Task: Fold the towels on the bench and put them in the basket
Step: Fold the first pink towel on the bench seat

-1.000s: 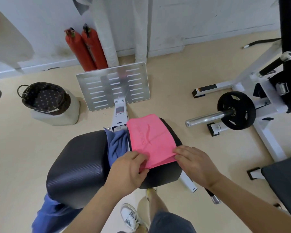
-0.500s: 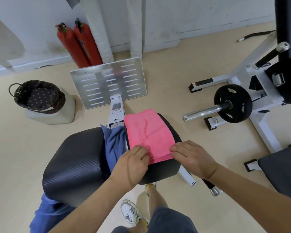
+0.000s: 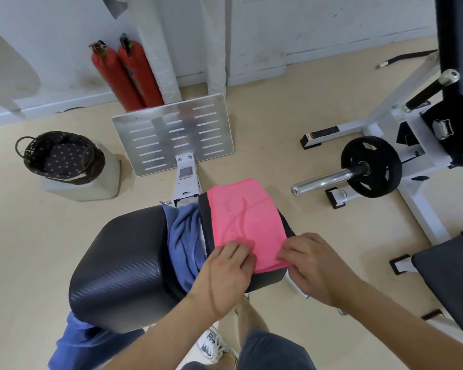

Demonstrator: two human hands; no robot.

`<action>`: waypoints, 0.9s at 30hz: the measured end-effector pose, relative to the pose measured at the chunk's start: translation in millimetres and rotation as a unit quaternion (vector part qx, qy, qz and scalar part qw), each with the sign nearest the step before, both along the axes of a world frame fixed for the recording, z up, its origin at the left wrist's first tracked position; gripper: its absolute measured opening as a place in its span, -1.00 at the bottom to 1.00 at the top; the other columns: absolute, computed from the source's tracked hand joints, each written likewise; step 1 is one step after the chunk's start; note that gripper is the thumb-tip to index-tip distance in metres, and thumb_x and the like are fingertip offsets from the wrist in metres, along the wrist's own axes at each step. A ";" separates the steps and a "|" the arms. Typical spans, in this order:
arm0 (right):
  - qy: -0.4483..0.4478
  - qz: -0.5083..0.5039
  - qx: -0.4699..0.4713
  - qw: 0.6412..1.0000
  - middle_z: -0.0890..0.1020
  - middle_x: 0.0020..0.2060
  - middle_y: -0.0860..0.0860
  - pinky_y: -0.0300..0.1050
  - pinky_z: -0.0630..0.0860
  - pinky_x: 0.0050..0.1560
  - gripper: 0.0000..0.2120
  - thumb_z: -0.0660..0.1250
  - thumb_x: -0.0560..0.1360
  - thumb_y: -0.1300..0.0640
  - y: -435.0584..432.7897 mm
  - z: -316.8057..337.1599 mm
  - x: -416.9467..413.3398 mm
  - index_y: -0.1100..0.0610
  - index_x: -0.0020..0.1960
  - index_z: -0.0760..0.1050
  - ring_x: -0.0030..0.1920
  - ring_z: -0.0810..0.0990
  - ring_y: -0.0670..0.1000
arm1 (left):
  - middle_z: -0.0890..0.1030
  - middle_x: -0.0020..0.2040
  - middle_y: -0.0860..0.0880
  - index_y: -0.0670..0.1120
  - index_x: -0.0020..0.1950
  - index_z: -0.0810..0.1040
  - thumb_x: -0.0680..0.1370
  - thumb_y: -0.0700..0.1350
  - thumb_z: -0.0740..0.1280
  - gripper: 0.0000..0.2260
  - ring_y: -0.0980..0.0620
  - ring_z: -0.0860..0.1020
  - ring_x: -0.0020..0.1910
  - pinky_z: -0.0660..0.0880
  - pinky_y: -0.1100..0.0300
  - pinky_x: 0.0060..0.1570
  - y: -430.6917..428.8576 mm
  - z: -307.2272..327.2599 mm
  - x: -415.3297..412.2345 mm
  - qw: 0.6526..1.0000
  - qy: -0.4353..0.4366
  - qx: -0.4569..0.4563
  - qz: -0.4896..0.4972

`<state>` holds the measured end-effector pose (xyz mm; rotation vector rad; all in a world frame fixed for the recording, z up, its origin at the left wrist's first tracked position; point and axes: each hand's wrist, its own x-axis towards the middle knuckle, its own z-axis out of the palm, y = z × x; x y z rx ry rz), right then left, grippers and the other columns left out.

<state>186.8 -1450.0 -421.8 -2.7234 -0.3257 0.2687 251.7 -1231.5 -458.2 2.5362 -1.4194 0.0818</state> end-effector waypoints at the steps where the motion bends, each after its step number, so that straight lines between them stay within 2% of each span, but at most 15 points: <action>1: 0.055 -0.013 0.002 0.998 0.58 -0.13 -0.18 -0.08 0.43 0.13 -0.73 0.18 0.40 0.06 0.2 7.7 -4.2 -0.02 -0.02 0.61 -0.12 0.55 -0.15 | 0.62 0.07 -0.03 -0.07 -0.05 0.63 0.41 -0.14 0.29 -0.83 -0.06 0.55 0.00 0.52 0.10 -0.04 2.1 0.6 -8.3 1.000 0.020 -0.001 -0.008; 3: 0.163 -0.051 0.026 0.985 0.57 -0.10 -0.25 -0.16 0.39 0.21 -0.68 0.18 0.43 -0.08 1.0 22.3 -5.1 -0.08 0.09 0.59 -0.10 0.52 -0.25 | 0.63 0.08 -0.02 -0.05 -0.11 0.65 0.38 -0.15 0.27 -0.81 -0.05 0.58 0.03 0.55 0.11 -0.01 6.5 2.5 -23.2 0.998 0.068 0.008 -0.013; 4: 0.195 -0.075 0.056 0.976 0.59 -0.06 -0.24 -0.21 0.42 0.19 -0.69 0.23 0.47 -0.09 3.0 30.4 1.4 -0.06 0.14 0.59 -0.06 0.53 -0.25 | 0.64 0.05 -0.01 -0.03 -0.13 0.65 0.36 -0.15 0.25 -0.80 -0.04 0.60 0.01 0.56 0.12 -0.04 8.9 2.3 -28.4 0.996 0.088 0.018 -0.014; 7: 0.164 -0.116 0.101 0.974 0.63 -0.02 -0.05 -0.11 0.49 0.10 -0.76 0.28 0.56 0.09 8.9 36.6 43.5 0.07 0.18 0.59 -0.03 0.58 -0.05 | 0.65 0.00 0.02 -0.01 -0.16 0.64 0.33 -0.16 0.23 -0.78 0.00 0.61 -0.07 0.57 0.16 -0.10 14.9 -0.4 -34.5 0.991 0.128 0.043 -0.007; 11: 0.141 -0.091 0.103 0.980 0.59 0.19 0.03 -0.08 0.41 0.28 -0.70 0.16 0.60 0.25 26.2 13.9 118.2 0.11 0.26 0.54 0.19 0.53 0.01 | 0.62 -0.04 0.04 -0.02 -0.10 0.63 0.31 -0.15 0.27 -0.78 0.01 0.58 -0.01 0.56 0.16 -0.08 21.5 1.1 -32.7 0.984 0.172 0.040 -0.009; 14: 0.191 -0.045 0.054 0.979 0.56 0.22 0.04 -0.08 0.39 0.28 -0.69 0.17 0.58 0.23 39.8 -12.3 164.1 0.08 0.28 0.51 0.23 0.49 0.03 | 0.57 0.02 0.05 -0.01 -0.01 0.61 0.35 -0.09 0.33 -0.76 0.01 0.52 0.11 0.53 0.15 -0.04 24.7 8.0 -25.4 0.977 0.209 0.036 -0.012; 17: 0.240 -0.016 0.007 0.971 0.53 0.26 0.03 -0.12 0.34 0.28 -0.68 0.19 0.58 0.17 50.4 -31.7 186.1 0.08 0.32 0.48 0.26 0.46 0.03 | 0.54 0.04 0.05 -0.03 0.01 0.59 0.39 -0.07 0.28 -0.77 0.00 0.48 0.11 0.52 0.13 -0.03 26.2 13.5 -19.2 0.971 0.236 0.039 -0.026; 21: 0.264 0.015 -0.034 0.964 0.46 0.29 0.10 -0.05 0.32 0.35 -0.47 0.11 0.52 0.38 53.6 -50.4 197.7 0.02 0.42 0.37 0.30 0.43 0.13 | 0.57 0.06 0.03 -0.05 0.03 0.59 0.41 -0.07 0.20 -0.73 -0.01 0.47 0.12 0.51 0.08 0.06 24.8 16.5 -11.1 0.963 0.260 0.060 -0.044; 23: 0.258 0.030 -0.053 0.964 0.45 0.20 0.08 0.04 0.40 0.26 -0.46 0.10 0.51 0.37 53.8 -56.6 204.2 -0.05 0.39 0.41 0.21 0.47 0.14 | 0.58 0.07 0.01 -0.06 0.04 0.59 0.43 -0.07 0.18 -0.72 -0.02 0.47 0.13 0.51 0.07 0.08 24.1 17.3 -6.4 0.966 0.249 0.061 -0.044; 27: 0.204 0.040 -0.080 0.975 0.49 0.07 0.06 -0.04 0.46 0.10 -0.75 0.23 0.53 0.24 55.7 -65.4 212.4 0.03 0.12 0.58 0.09 0.52 0.11 | 0.58 0.04 -0.01 -0.09 0.01 0.55 0.47 -0.08 0.15 -0.76 -0.05 0.48 0.06 0.46 0.10 0.11 23.2 22.1 2.6 0.966 0.251 0.033 -0.044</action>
